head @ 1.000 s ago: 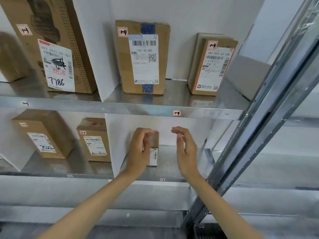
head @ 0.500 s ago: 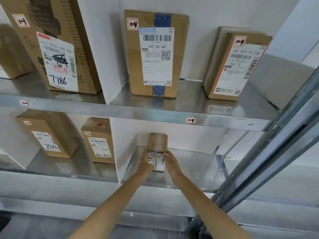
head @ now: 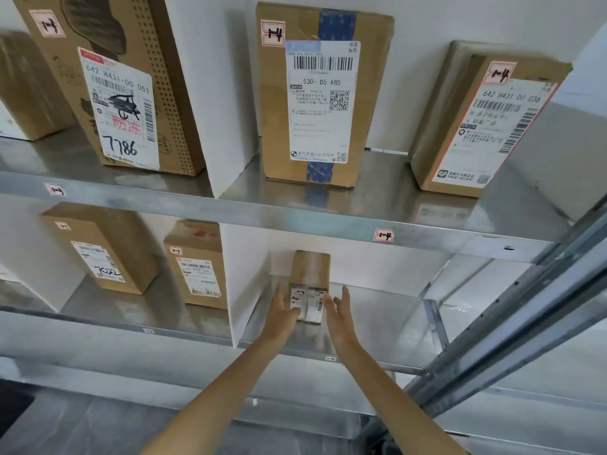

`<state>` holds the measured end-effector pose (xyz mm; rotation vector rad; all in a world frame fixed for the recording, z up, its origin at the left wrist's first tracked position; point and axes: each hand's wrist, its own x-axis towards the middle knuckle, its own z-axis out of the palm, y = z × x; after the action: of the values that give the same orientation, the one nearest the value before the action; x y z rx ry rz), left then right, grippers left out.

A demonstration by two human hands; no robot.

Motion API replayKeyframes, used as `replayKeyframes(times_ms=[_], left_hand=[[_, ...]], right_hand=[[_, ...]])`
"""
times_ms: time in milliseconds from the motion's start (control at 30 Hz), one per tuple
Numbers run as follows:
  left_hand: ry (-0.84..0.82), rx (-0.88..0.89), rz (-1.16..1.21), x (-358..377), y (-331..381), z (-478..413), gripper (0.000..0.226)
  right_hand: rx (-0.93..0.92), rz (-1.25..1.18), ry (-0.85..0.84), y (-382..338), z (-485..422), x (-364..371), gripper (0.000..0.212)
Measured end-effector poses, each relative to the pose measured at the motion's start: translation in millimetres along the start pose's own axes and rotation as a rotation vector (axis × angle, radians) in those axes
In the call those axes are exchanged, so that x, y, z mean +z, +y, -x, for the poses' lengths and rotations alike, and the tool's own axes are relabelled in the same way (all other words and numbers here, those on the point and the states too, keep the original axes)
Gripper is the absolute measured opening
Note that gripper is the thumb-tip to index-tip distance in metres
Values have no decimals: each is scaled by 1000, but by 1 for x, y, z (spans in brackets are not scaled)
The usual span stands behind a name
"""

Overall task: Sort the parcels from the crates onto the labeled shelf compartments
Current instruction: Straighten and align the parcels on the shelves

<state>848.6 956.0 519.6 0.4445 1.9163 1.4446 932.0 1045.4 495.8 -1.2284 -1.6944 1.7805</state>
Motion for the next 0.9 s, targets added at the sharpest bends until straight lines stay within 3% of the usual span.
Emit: replayKeyframes(times_ms=[233,433,600,900], left_hand=[[31,152,25,-22,15,23,46],[-68,354,81,-53,28,57,28],[-162,422,170,-102,23,90,17],[-76,421,182,-222,-4,113,29]], right_hand=[[-306,-49,141,-17,33,6,41],[-496,-102,177,-36,81,33,28],[-557,-139,271,-42,121,75,29],[-578,-130,271,-36,183,177,31]])
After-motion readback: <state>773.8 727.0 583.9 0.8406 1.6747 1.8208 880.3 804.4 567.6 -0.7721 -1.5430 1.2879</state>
